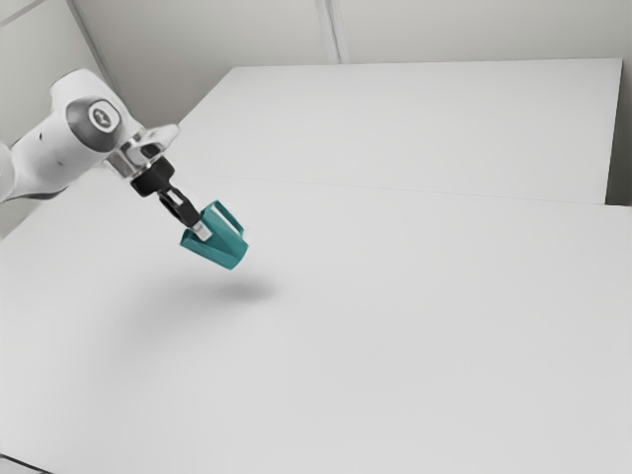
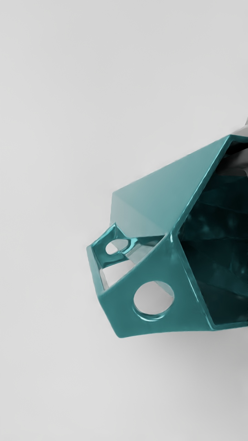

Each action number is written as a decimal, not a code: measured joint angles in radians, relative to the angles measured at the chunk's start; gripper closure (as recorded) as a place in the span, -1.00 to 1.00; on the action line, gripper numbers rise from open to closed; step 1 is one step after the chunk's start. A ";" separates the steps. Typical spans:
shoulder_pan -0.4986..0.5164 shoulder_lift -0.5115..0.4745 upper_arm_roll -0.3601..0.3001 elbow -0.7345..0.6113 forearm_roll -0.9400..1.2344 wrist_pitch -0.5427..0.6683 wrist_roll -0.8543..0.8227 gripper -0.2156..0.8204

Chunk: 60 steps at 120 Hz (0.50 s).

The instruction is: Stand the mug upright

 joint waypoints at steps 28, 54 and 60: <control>-0.035 -0.016 -0.083 -0.076 0.345 0.142 -0.201 0.93; -0.049 -0.012 -0.130 -0.143 0.403 0.274 -0.357 0.93; -0.048 -0.010 -0.136 -0.152 0.405 0.294 -0.387 0.93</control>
